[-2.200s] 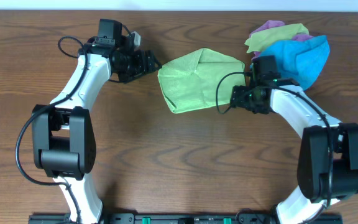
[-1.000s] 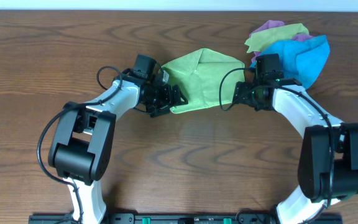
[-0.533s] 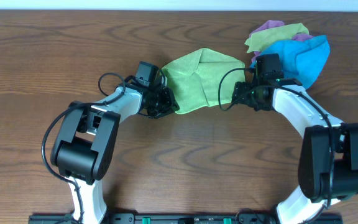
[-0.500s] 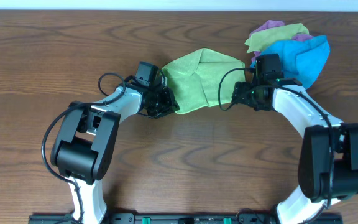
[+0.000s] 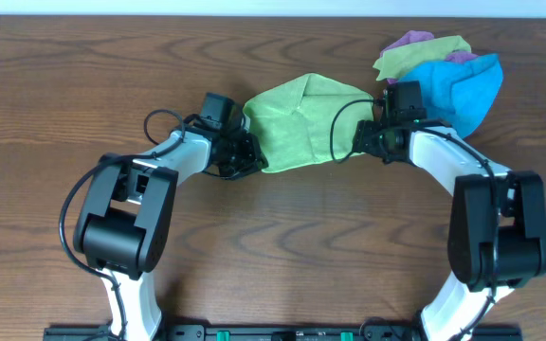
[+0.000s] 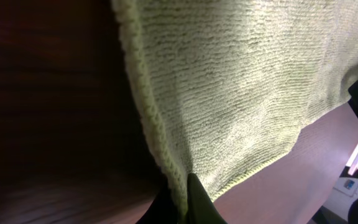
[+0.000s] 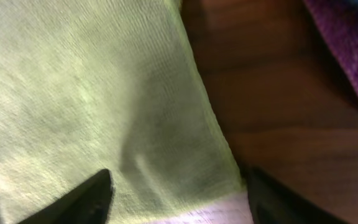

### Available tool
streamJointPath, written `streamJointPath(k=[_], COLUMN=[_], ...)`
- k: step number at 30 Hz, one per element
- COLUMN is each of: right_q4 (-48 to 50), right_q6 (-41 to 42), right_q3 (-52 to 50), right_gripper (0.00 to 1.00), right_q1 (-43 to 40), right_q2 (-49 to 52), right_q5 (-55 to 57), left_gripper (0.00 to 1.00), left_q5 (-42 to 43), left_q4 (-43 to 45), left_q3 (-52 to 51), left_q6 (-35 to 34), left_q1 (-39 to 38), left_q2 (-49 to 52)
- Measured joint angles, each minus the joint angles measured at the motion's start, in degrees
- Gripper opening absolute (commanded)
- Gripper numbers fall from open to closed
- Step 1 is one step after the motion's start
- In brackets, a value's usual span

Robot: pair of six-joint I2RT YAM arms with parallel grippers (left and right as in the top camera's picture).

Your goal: Fold the cloth

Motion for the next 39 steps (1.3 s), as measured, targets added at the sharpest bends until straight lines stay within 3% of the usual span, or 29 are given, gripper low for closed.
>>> streamJointPath(k=[3, 8, 14, 22, 32, 39], right_q4=[1.0, 2.6, 1.3, -9.8, -13.8, -21.1], right_q6=[0.3, 0.7, 1.1, 1.2, 1.2, 1.3], right_q3=[0.3, 0.3, 0.4, -0.2, -1.0, -1.0], right_gripper=[0.51, 0.02, 0.01, 0.01, 0.01, 0.01], right_q1=[0.0, 0.0, -0.2, -0.3, 0.3, 0.7], right_q2=[0.5, 1.2, 1.6, -1.4, -19.2, -20.4], right_q5=[0.0, -0.4, -4.3, -8.0, -9.0, -10.1], left_gripper=[0.06, 0.06, 0.06, 0.06, 0.06, 0.06], left_q5=[0.6, 1.1, 2.5, 5.3, 6.0, 5.9], left_q4=[-0.7, -1.1, -2.4, -10.3, -16.4, -24.8], left_q3=[0.0, 0.0, 0.0, 0.0, 0.0, -0.1], left_q6=[1.4, 2.7, 5.2, 10.6, 14.3, 17.2], left_q1=[1.1, 2.4, 3.5, 6.8, 8.0, 8.0], left_q2=[0.0, 0.0, 0.0, -0.9, -16.1, -17.9])
